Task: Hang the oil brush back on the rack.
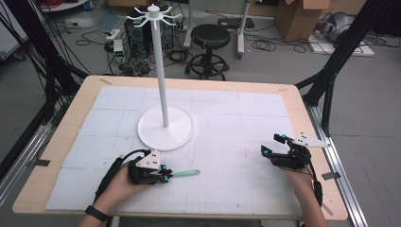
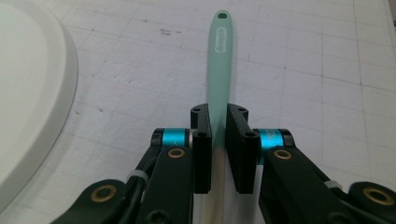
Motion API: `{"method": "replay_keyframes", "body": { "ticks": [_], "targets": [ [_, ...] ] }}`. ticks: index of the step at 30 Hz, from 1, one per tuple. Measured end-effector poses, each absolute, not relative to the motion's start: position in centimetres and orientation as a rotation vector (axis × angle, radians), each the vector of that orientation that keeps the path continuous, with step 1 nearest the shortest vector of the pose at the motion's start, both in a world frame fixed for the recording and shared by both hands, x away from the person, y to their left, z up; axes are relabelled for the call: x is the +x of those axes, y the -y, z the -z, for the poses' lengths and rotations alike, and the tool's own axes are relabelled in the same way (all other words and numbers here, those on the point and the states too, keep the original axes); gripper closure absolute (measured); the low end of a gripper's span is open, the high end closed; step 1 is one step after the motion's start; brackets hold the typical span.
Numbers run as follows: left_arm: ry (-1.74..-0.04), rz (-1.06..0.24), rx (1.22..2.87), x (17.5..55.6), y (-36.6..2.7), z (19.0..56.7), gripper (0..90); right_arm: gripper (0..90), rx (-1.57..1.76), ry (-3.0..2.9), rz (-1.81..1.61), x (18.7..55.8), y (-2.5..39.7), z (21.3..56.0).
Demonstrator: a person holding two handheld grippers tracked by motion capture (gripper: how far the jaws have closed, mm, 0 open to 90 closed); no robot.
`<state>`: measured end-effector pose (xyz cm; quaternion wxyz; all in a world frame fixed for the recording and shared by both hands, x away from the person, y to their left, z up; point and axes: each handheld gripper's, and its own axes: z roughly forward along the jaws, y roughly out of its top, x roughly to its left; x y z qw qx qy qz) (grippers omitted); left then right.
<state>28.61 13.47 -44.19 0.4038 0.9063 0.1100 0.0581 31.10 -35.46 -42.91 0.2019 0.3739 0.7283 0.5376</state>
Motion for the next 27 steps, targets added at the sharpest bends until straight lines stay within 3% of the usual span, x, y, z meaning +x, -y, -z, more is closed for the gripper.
{"method": "replay_keyframes", "body": {
  "ticks": [12, 27],
  "targets": [
    [-0.345, -0.23, 2.179, 28.6, -15.0, 42.1, 81.2, 18.2, 1.051, -2.037, -1.502, 31.1, 35.5, 42.9],
    [-0.411, -0.344, 1.973, 28.1, -18.5, 36.9, 81.1, 17.0, 1.055, -2.04, -1.5, 31.2, 35.4, 43.0]
  ]
}}
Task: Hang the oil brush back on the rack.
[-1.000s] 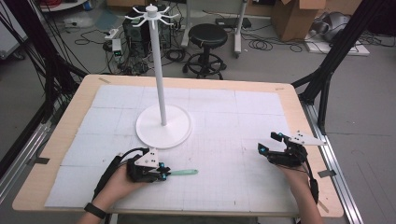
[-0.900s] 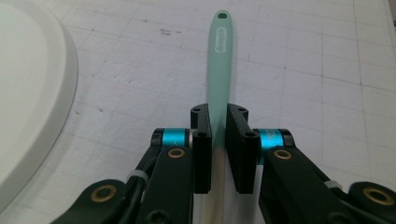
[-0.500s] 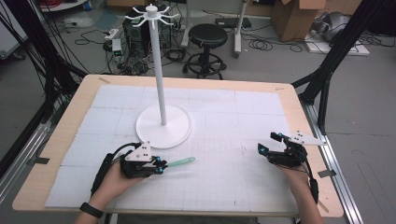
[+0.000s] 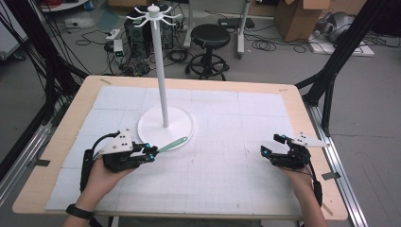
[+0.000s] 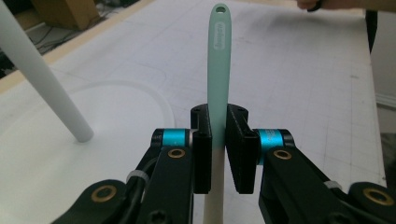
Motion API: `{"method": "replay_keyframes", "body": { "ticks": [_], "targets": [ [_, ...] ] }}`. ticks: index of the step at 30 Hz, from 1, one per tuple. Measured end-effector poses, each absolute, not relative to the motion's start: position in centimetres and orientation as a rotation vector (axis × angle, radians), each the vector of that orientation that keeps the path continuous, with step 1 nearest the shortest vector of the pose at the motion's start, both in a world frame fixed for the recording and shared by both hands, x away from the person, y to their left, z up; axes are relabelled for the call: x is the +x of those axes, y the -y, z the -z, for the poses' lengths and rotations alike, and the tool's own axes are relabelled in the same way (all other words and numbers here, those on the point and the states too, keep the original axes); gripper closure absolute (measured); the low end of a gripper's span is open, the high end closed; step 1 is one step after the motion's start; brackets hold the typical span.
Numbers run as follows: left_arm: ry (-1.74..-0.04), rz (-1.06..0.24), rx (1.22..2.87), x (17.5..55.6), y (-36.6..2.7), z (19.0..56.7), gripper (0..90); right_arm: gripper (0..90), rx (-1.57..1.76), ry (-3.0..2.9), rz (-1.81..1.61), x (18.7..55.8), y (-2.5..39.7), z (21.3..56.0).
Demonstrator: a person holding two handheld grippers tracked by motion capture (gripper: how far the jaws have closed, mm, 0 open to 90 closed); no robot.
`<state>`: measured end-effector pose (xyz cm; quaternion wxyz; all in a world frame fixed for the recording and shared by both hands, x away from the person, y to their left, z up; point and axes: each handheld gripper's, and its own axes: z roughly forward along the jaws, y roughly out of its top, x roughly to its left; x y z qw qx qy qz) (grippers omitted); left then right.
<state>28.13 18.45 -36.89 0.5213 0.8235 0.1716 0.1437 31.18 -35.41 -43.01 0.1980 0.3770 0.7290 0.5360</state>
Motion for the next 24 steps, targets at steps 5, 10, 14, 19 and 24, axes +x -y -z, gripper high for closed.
{"method": "replay_keyframes", "body": {
  "ticks": [5, 10, 14, 19, 24],
  "targets": [
    [-0.424, -0.407, 1.888, 28.1, -19.8, 34.6, 81.1, 17.0, 1.059, -2.038, -1.5, 31.2, 35.4, 43.0],
    [-0.446, -0.483, 1.786, 28.2, -21.1, 32.1, 81.1, 17.0, 1.053, -2.033, -1.501, 31.2, 35.4, 43.0],
    [-0.461, -0.51, 1.711, 28.3, -21.9, 31.0, 81.1, 17.0, 1.055, -2.024, -1.506, 31.2, 35.6, 42.8],
    [-0.502, -0.55, 1.59, 28.7, -23.4, 29.0, 81.1, 17.0, 1.063, -2.023, -1.509, 31.2, 35.6, 42.8],
    [-0.526, -0.608, 1.534, 28.9, -24.2, 27.4, 81.1, 17.0, 1.058, -2.026, -1.507, 31.2, 35.5, 42.8]
  ]
}}
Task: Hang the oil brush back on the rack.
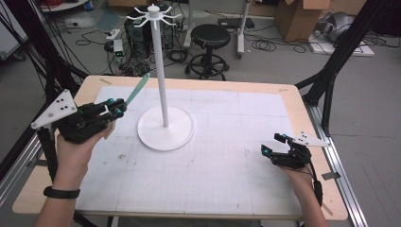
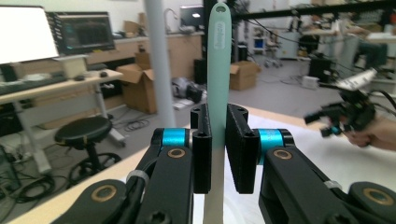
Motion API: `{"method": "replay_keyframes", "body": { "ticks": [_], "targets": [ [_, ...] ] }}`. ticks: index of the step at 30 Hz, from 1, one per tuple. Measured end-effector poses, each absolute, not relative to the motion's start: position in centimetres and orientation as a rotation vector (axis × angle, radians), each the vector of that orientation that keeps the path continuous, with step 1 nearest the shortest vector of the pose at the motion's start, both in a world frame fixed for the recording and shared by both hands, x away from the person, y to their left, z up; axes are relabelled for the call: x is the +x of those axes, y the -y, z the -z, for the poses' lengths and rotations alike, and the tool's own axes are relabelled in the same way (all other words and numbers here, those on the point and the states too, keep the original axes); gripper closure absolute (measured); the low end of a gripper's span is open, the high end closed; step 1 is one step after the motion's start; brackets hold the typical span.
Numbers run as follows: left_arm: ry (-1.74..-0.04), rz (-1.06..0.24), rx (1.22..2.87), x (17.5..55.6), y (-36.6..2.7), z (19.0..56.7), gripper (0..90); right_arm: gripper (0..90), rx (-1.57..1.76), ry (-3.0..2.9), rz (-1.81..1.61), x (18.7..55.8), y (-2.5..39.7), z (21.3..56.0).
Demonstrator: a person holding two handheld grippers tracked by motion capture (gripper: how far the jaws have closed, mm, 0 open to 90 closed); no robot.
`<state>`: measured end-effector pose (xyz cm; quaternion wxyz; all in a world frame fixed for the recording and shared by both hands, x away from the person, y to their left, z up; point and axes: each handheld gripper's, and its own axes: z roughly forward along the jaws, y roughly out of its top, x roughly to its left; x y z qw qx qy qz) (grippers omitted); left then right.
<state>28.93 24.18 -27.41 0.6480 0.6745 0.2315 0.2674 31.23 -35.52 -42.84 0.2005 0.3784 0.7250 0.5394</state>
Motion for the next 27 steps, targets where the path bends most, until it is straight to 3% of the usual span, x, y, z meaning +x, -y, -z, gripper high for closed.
{"method": "replay_keyframes", "body": {
  "ticks": [13, 27],
  "targets": [
    [-0.555, -0.673, 1.447, 29.9, -25.0, 24.3, 81.2, 17.0, 1.058, -2.024, -1.512, 31.2, 35.6, 42.8],
    [-0.532, -0.72, 1.463, 30.2, -24.7, 19.9, 81.2, 17.0, 1.059, -2.025, -1.513, 31.2, 35.5, 42.8]
  ]
}}
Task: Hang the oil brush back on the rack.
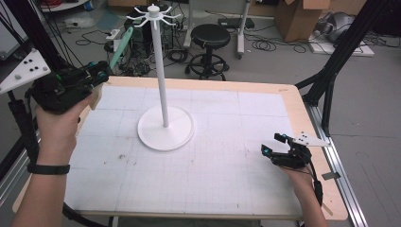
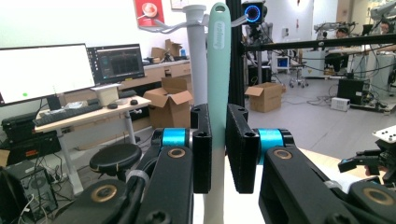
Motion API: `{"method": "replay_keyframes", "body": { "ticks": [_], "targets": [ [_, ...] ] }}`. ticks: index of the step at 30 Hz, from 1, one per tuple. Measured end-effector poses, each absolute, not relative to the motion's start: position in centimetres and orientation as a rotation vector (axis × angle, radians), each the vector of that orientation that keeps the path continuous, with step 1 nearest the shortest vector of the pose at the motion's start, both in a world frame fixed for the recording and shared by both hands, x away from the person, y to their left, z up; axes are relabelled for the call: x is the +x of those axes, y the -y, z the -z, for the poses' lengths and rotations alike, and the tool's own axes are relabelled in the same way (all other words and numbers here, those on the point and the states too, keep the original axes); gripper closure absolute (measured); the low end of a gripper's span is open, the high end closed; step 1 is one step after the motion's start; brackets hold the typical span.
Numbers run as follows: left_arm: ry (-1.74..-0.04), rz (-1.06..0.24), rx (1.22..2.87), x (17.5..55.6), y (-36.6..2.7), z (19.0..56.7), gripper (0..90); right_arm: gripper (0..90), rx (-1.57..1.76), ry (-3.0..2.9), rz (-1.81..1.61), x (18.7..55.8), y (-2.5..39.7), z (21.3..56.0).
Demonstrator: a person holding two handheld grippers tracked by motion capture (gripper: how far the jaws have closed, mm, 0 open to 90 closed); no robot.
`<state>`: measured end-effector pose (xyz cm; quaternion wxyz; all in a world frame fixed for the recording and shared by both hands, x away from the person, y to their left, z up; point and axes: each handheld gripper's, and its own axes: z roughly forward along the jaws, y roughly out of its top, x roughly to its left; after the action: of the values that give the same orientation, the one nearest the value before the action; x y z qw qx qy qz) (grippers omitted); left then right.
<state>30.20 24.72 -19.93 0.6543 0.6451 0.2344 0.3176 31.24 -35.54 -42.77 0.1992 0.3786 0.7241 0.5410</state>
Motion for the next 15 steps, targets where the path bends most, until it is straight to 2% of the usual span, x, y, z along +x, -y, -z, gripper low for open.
{"method": "replay_keyframes", "body": {
  "ticks": [15],
  "targets": [
    [-0.542, -0.729, 1.476, 31.5, -24.4, 19.9, 81.1, 17.0, 1.058, -2.03, -1.517, 31.2, 35.5, 42.8]
  ]
}}
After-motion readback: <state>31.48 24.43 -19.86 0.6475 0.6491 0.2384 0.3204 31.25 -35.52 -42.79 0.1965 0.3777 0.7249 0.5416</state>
